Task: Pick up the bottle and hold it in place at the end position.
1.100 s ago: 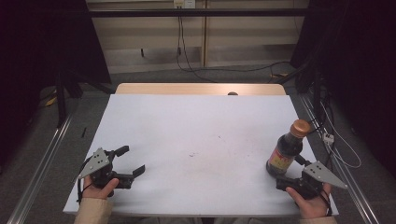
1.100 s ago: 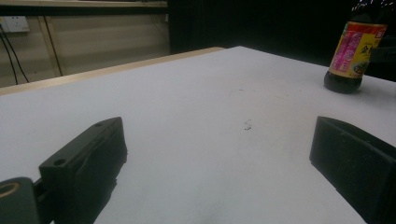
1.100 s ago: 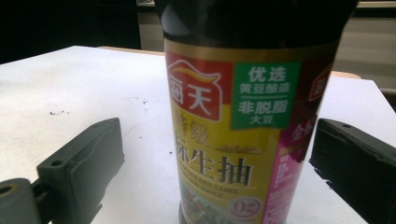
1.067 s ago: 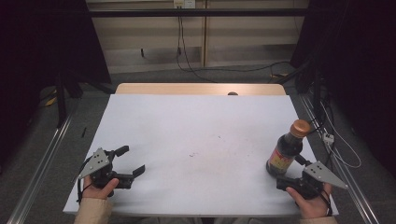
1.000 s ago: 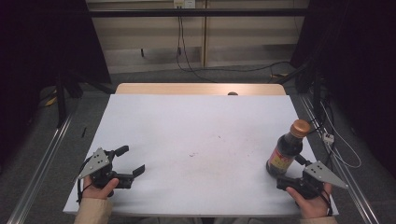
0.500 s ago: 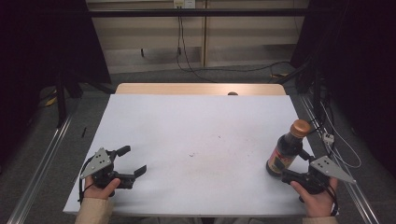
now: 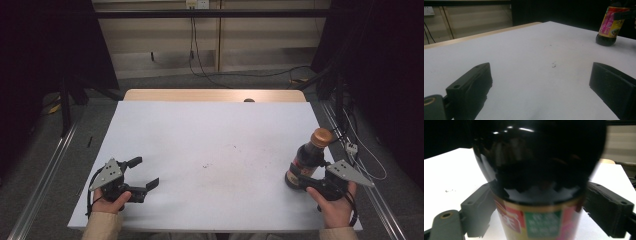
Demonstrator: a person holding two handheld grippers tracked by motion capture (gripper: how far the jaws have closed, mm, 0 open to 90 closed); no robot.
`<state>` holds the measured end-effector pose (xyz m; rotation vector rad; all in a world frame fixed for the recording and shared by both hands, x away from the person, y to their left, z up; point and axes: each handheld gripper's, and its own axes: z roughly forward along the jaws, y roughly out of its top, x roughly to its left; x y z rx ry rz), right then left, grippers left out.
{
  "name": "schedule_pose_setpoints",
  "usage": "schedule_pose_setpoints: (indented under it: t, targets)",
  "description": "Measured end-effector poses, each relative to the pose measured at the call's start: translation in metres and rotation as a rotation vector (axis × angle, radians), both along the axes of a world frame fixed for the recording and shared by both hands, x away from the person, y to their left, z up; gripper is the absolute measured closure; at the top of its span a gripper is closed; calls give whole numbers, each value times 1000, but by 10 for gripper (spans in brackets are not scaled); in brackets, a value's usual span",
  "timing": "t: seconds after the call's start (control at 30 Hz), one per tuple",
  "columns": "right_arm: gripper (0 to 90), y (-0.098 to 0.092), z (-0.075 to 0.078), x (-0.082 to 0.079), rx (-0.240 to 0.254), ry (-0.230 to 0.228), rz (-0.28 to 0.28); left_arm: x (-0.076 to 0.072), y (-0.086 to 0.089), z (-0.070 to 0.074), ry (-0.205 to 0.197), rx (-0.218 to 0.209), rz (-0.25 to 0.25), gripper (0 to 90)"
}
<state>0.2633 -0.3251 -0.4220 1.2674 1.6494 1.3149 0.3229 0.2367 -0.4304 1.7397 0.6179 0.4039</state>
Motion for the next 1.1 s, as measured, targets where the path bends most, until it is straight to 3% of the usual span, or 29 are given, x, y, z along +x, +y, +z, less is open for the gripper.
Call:
schedule_pose_setpoints:
  t: [0.3, 0.77, 1.1]
  targets:
    - [293, 3, 2, 5, 0, -7, -5, 0, 0, -1, 4, 3, -4, 41]
    - [312, 5, 8, 13, -34, 13, 19, 1, -2, -1, 7, 2, -10, 41]
    - [313, 31, 17, 36, -24, 0, 82, 2, -2, -2, 6, -6, -11, 41]
